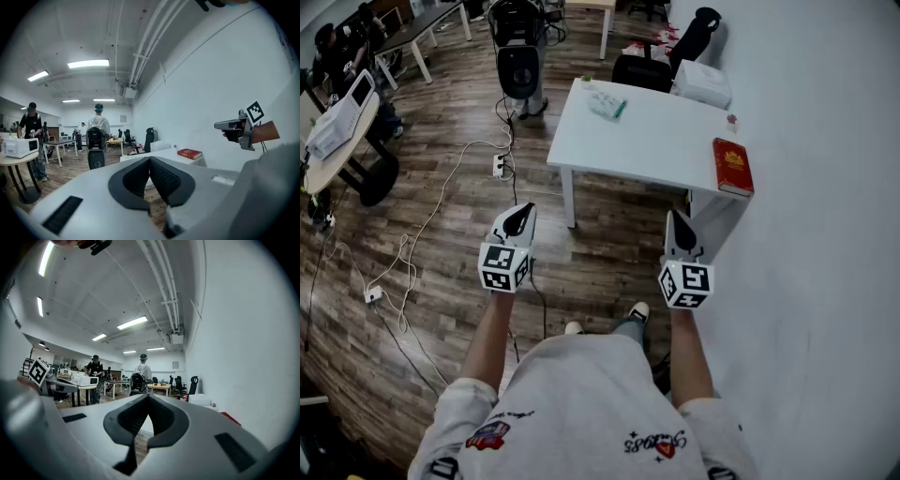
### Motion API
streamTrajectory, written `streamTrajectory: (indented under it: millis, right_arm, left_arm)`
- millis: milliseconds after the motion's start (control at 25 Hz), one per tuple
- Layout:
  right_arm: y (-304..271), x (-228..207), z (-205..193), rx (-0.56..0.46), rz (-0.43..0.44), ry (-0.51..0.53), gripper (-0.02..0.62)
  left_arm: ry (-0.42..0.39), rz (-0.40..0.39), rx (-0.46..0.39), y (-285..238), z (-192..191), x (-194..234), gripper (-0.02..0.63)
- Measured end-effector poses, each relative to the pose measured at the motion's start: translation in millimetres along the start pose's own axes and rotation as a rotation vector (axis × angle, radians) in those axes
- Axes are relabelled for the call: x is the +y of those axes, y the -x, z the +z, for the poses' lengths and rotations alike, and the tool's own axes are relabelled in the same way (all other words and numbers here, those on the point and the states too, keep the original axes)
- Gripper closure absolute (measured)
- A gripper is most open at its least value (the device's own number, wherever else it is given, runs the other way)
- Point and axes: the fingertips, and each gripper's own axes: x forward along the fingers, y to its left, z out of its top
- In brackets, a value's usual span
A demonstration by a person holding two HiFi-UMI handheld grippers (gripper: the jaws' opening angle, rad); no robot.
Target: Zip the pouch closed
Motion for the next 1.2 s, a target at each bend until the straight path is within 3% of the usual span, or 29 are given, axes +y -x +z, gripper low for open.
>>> streamTrajectory:
  millis: [280, 520, 800, 1200]
  right_arm:
    - [5, 13, -14, -0.011, 0.006, -0.046, 0.592]
    - [2, 17, -25, 0.013, 0.017, -0.045, 0.591]
    - [0, 13, -26, -0.021, -0.033, -0.033, 0.34]
    - [4, 16, -27, -0.02, -0.039, -0.017, 0.318]
  left_arm:
    - [-0.006, 0.008, -0.051, 11, 5, 6, 0.6]
    - [0.013, 0.028, -0.034, 12, -6, 15, 0.583]
    - [0.055, 0.058, -0.056, 12, -9, 24, 0.325]
    - [0.057, 0.027, -0.039, 12, -15, 21, 0.31]
